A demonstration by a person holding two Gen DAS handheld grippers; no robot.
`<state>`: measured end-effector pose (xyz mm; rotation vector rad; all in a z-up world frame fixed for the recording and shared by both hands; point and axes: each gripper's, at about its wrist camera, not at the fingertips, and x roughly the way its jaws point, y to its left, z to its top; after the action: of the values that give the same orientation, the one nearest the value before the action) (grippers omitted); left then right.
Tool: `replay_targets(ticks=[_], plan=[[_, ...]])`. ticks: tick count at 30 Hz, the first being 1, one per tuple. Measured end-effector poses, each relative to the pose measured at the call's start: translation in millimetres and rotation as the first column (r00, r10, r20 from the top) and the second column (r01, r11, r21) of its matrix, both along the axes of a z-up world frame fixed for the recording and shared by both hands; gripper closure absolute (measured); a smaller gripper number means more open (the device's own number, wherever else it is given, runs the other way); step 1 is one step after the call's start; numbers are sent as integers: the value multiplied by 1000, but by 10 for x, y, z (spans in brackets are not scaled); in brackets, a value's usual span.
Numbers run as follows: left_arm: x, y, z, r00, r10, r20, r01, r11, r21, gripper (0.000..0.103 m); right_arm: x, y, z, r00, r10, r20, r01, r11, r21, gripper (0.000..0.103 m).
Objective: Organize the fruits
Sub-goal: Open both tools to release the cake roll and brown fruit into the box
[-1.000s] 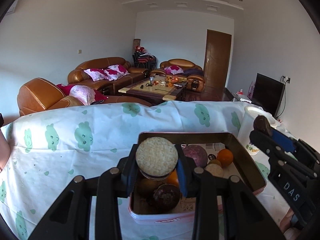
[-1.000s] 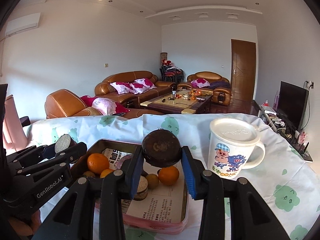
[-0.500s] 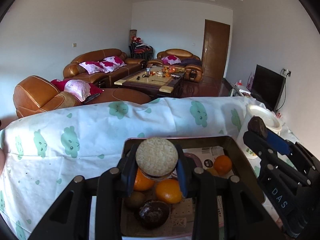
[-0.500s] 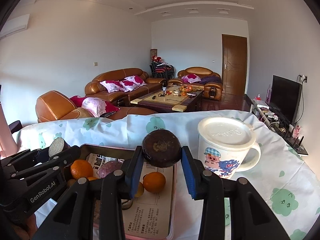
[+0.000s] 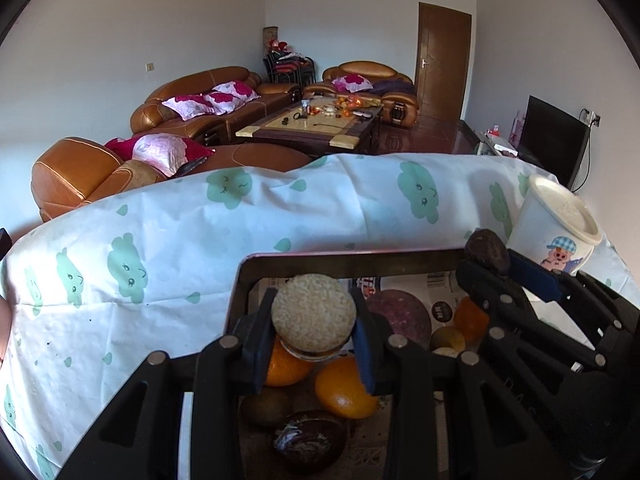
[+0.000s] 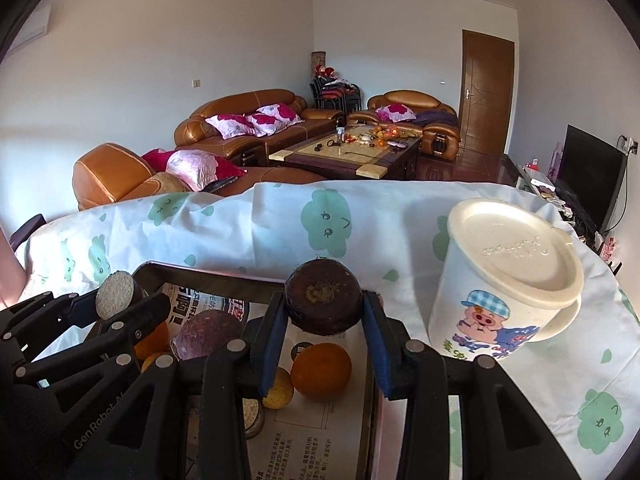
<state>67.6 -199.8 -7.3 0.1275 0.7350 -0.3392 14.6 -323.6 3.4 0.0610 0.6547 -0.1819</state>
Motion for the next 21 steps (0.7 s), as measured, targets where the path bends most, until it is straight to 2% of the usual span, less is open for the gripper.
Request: replay_targets(ticks=[5,9,11,14,18,21], plan=[[38,-31,-25,1000,10,-10,-10,999,34,67,30,39,-6,999,26,-24,-27,1000,-16,63],[155,-23,-3,999,15,-50,-14,1000,12,67,48,-18,-10,999,35,-34,-33,998,52,63],[228,-72,-37,996,-11,-83,13,1000,27,67,82,-31,-30,997,52,-58,-47,995,84,63],[241,-121,-56,998,-27,-64,32,996,77,67,100,3,-43,994,72,-80,-66,995,68,62],[247,-70,-76,997,-30,-75,35,998,56,62,112,-57,-63,989,125,-84,-111,981,159,62],[233,-79,-65,997,-34,-76,40,997,71,60,124,-120,-74,986,145,-83,-124,967,223,62]])
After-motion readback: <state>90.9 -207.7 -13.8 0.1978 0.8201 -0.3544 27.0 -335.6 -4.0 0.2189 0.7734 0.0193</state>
